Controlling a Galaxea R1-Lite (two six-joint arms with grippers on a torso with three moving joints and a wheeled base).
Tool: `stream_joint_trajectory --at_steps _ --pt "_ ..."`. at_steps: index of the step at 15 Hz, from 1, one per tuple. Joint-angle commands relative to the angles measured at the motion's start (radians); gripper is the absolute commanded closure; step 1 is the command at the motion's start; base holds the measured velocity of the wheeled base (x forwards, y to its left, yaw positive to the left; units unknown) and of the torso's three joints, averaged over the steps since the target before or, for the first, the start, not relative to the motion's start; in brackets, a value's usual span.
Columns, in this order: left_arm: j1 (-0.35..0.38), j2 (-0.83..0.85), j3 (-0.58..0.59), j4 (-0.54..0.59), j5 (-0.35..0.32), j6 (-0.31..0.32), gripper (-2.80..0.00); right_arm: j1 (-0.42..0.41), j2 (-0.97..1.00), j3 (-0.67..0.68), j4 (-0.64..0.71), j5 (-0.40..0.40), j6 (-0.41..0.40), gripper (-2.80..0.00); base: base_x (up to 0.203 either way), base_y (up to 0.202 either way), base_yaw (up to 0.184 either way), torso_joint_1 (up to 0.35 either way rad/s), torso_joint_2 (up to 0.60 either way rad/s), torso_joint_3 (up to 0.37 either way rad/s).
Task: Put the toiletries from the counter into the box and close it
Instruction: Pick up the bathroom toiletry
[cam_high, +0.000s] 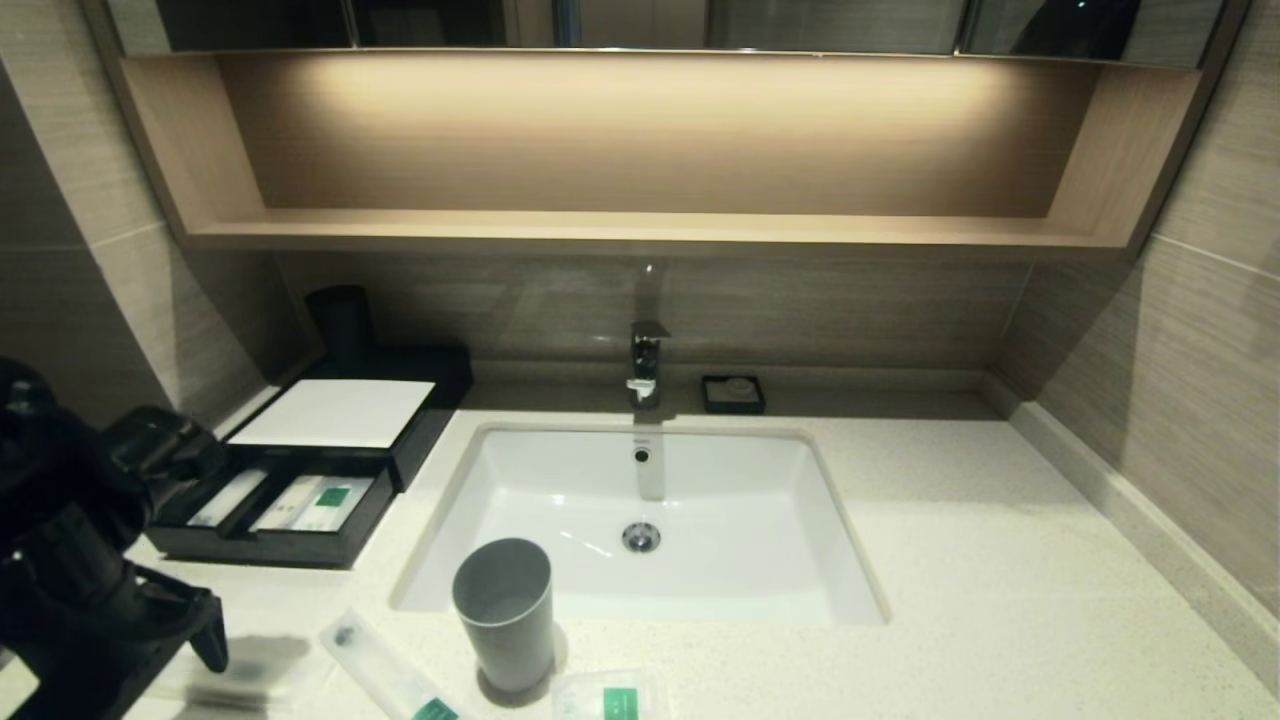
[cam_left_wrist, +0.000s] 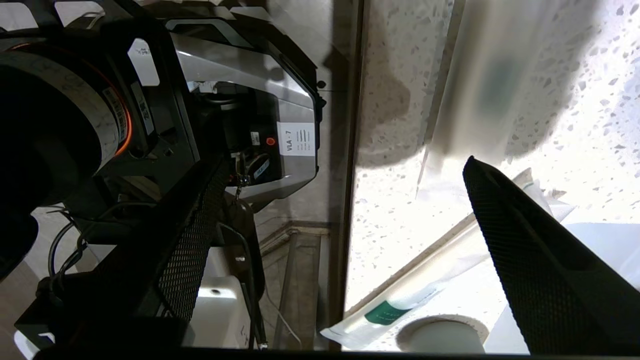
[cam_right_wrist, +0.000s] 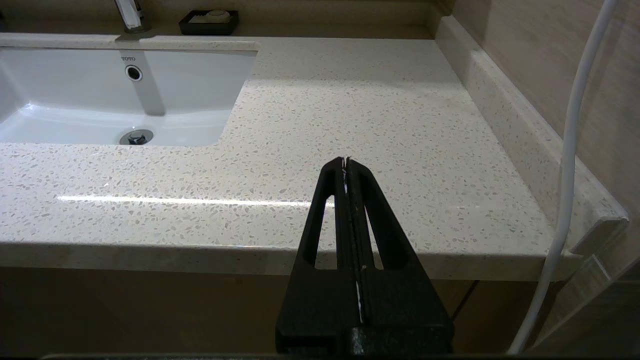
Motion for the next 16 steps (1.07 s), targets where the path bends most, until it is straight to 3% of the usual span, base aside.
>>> stream_joint_trajectory --at_steps 1,3,16 --pt "0.025 0.007 0.033 -0.032 0.001 0.01 -2.8 0.0 0.001 0.002 0.0 0.0 0.0 0.0 0.0 0.0 0.0 0.0 0.0 0.0" --pt "0.033 0.011 0.061 -0.098 0.002 0.013 -2.8 0.0 0.001 0.002 0.0 0.0 0.0 0.0 0.0 0.0 0.0 0.0 0.0 0.0" --pt "0.032 0.107 0.041 -0.158 0.048 0.08 -2.8 0.0 0.001 0.002 0.0 0.0 0.001 0.0 0.0 0.0 0.0 0.0 0.0 0.0"
